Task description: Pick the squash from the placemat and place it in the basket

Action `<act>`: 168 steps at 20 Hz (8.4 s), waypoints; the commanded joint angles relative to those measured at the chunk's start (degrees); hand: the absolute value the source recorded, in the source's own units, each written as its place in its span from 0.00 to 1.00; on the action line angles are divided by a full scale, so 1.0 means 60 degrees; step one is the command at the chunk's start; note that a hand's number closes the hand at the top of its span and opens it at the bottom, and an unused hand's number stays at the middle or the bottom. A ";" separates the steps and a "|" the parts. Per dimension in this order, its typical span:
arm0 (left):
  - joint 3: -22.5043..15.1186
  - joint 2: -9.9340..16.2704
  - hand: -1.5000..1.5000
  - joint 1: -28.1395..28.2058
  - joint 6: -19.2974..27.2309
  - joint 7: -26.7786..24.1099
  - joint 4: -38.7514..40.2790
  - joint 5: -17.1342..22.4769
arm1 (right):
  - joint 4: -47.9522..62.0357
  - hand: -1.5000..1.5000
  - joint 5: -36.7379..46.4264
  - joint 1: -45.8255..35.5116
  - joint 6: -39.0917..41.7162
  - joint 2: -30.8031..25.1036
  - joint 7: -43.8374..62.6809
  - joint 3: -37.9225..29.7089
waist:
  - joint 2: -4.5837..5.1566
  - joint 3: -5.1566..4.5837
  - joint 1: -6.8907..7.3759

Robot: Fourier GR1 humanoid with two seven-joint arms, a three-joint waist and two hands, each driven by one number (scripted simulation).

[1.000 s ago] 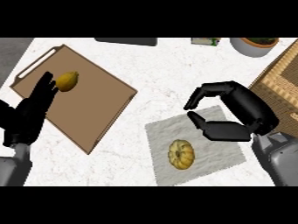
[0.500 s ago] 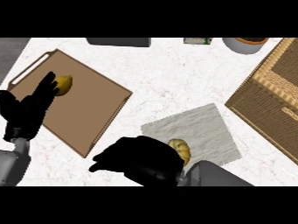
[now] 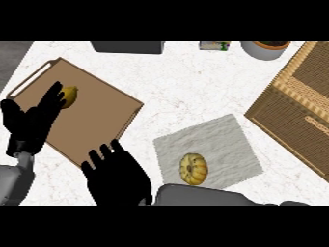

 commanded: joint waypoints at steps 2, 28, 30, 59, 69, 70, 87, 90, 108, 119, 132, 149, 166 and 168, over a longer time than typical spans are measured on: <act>-0.0012 -0.0056 0.50 -0.0372 0.0016 -0.0044 0.0334 -0.0155 | 0.0670 0.00 0.0221 -0.2216 0.1511 0.0150 0.2413 -0.0109 | 0.0016 -0.0001 -0.0062; 0.0798 0.0031 0.50 0.0150 -0.0350 -0.0013 0.0029 -0.0057 | -0.0274 0.00 -0.5304 -0.2964 0.3163 -0.0614 0.4509 -0.2286 | 0.0079 0.0057 -0.0418; 0.0624 -0.0195 0.50 0.0289 -0.0106 -0.0062 -0.0149 -0.0288 | -0.1204 0.00 -0.4901 -0.1904 0.3036 -0.1338 0.4094 -0.1911 | 0.0078 0.0063 -0.0456; 0.1556 -0.0637 0.50 0.0019 -0.1099 -0.0044 0.0341 -0.0870 | 0.1548 0.00 0.2129 0.2598 0.1535 -0.1234 -0.1536 -0.1596 | 0.0124 0.0058 -0.0335; 0.1921 -0.0773 0.50 0.0147 -0.1426 -0.0047 0.0246 -0.1086 | 0.0809 0.00 0.2162 0.2775 0.3062 -0.1215 -0.2673 -0.3223 | 0.0126 0.0057 -0.0330; 0.1837 -0.0793 0.50 -0.0100 -0.1204 0.0647 -0.0337 -0.1167 | 0.0804 0.00 0.2255 0.2846 0.3318 -0.0978 -0.2558 -0.3222 | 0.0117 0.0058 -0.0331; 0.2096 -0.1253 0.50 0.0513 -0.1585 0.0400 -0.0722 -0.1606 | 0.1654 0.00 0.5285 0.4100 0.1906 -0.1194 -0.4152 -0.2808 | 0.0114 0.0060 -0.0310; 0.2317 -0.1088 0.50 -0.0353 -0.1585 0.0618 -0.0105 -0.1548 | 0.1269 1.00 0.5650 0.4278 0.2647 -0.1195 -0.3967 -0.1987 | 0.0115 0.0058 -0.0356; 0.2491 -0.1286 0.50 0.0177 -0.1609 0.0261 -0.0186 -0.1806 | 0.0723 1.00 0.4399 0.5673 -0.1768 0.0142 -0.0452 -0.5930 | 0.0137 0.0135 -0.0542; 0.2043 -0.1619 0.50 -0.0327 -0.1721 0.0538 -0.0099 -0.1845 | -0.0331 1.00 0.2993 0.3991 -0.8869 0.0156 0.1941 -0.3626 | 0.0140 0.0072 0.0161; 0.2261 -0.1516 0.50 -0.0489 -0.1631 0.0596 0.0098 -0.1896 | 0.0022 1.00 0.5767 -0.0145 -0.7873 0.0152 0.7140 -0.3848 | 0.0075 0.0040 -0.0173; 0.2624 -0.1328 0.50 -0.0402 -0.1773 0.0269 0.0362 -0.1828 | 0.2085 1.00 0.6908 -0.1985 -0.5969 -0.0557 0.5312 -0.8382 | 0.0126 0.0049 -0.0402; 0.2346 -0.1755 0.50 0.0665 -0.1520 0.0829 -0.1097 -0.2069 | -0.0374 1.00 0.5997 0.1566 -0.5583 -0.2220 0.2775 -1.0351 | 0.0088 0.0061 -0.0396; 0.2829 -0.1401 0.50 -0.0105 -0.1921 -0.0131 0.0429 -0.1946 | 0.1116 1.00 0.5966 0.1363 -0.6900 -0.1962 0.2172 -1.0598 | 0.0143 0.0056 -0.0364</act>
